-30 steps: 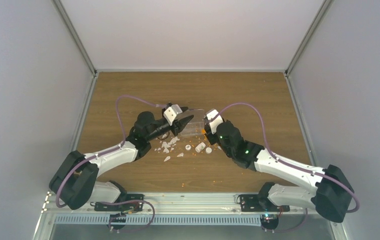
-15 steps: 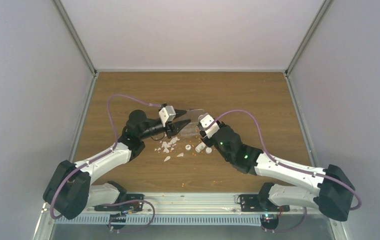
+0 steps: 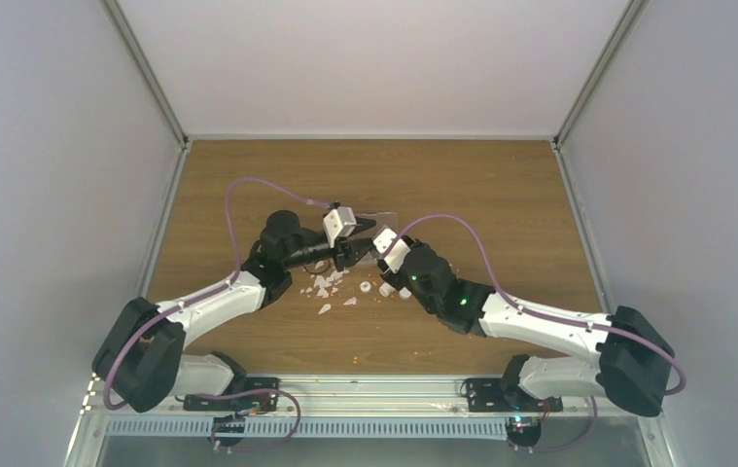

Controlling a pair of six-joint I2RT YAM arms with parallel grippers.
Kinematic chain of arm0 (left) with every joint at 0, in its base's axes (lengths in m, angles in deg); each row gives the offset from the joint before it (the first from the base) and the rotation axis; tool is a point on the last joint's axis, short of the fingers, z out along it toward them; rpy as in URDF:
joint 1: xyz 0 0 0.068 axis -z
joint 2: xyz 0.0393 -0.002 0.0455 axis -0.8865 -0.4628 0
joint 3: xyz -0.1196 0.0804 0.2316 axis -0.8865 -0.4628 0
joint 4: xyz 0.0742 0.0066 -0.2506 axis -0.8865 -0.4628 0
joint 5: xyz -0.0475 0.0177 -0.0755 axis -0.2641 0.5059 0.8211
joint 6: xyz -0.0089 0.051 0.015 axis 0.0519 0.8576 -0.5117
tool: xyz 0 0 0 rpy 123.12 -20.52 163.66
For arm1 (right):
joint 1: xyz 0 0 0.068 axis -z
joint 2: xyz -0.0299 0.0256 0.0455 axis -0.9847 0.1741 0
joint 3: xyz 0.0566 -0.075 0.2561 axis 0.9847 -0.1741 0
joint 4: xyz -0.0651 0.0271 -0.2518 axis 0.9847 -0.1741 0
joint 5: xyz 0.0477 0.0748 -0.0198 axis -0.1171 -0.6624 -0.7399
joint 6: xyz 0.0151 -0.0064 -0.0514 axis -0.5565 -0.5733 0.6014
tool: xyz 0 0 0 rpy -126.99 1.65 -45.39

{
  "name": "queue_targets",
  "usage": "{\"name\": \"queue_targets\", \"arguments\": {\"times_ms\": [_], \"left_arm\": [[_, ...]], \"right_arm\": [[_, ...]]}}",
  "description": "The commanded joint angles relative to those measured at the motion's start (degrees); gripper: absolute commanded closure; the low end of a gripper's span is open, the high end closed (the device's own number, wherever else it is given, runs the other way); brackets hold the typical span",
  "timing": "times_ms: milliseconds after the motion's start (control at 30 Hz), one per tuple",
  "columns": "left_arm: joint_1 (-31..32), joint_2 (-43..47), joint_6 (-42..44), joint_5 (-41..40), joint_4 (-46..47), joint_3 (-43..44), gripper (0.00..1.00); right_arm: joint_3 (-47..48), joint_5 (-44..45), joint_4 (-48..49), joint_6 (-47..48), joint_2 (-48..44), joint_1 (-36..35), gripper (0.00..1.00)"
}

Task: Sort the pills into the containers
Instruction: Pour the pill into the pill container.

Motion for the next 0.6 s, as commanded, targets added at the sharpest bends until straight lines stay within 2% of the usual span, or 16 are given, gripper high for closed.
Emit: {"name": "queue_targets", "arguments": {"times_ms": [0, 200, 433, 567], "left_arm": [[1.8, -1.3, 1.0, -1.1, -0.5, 3.1, 0.01], [3.8, -3.6, 3.5, -3.2, -3.9, 5.2, 0.01], [4.6, -5.1, 2.3, -13.6, -4.5, 6.4, 0.01], [4.7, -5.1, 1.9, -15.9, -4.1, 6.1, 0.01]], "right_arm": [[2.0, -0.6, 1.1, 1.0, -0.2, -0.7, 0.17], [3.3, -1.6, -0.2, 0.3, -0.5, -0.6, 0.17], [3.9, -3.0, -1.8, -0.8, -2.0, -0.6, 0.17], [4.0, -3.3, -2.2, -1.1, -2.4, -0.6, 0.17]]}}
